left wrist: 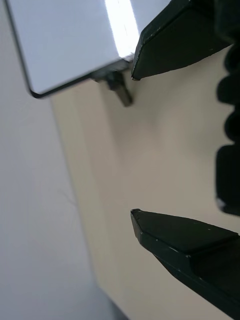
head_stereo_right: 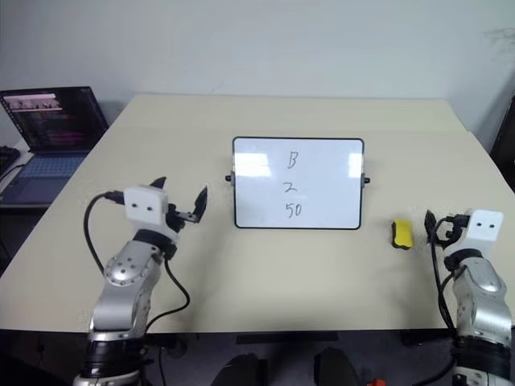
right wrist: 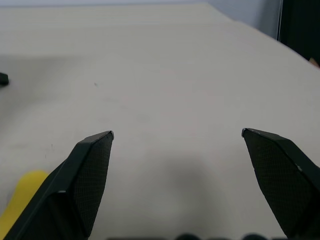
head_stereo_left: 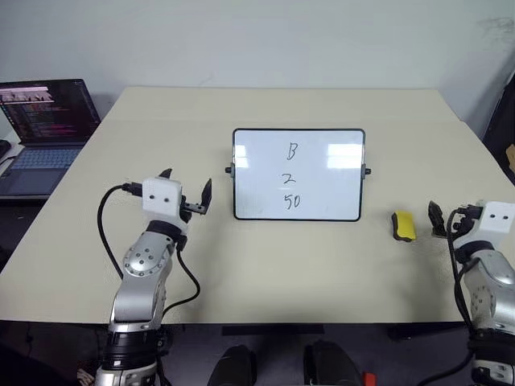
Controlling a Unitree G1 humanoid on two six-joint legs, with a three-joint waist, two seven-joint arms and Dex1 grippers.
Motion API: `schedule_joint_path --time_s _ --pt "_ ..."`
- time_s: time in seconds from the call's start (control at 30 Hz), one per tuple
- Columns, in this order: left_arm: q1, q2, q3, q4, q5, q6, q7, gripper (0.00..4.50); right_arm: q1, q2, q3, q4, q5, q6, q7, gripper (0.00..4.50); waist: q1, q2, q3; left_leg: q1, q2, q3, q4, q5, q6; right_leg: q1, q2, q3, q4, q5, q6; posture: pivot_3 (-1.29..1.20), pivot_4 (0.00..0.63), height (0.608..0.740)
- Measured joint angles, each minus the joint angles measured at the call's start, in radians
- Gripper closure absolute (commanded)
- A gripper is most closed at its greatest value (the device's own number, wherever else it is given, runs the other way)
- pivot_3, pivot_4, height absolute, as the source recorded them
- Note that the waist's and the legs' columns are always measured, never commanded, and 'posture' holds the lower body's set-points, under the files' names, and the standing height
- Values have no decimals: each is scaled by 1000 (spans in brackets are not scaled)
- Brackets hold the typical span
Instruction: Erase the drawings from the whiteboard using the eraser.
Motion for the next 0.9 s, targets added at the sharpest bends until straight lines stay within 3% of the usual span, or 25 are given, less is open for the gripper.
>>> schedule_joint_path --time_s 0.37,0.73,0.9 --pt "23 8 0 1 -22 71 -43 0 -15 -18 15 -80 -13 99 -25 27 1 0 0 0 -1 0 1 0 0 0 0 -1 0 0 1 0 150 740" --pt "-214 250 54 123 -247 39 -471 0 -76 67 17 -247 38 198 -95 27 1 1 0 -1 -1 0 0 0 0 0 1 -1 0 0 1 0 150 740" --pt "-355 292 -35 131 -369 146 -702 0 -48 84 -35 -427 155 356 -151 27 9 1 0 -3 -2 -3 0 0 0 0 2 -3 -2 0 1 0 150 740"
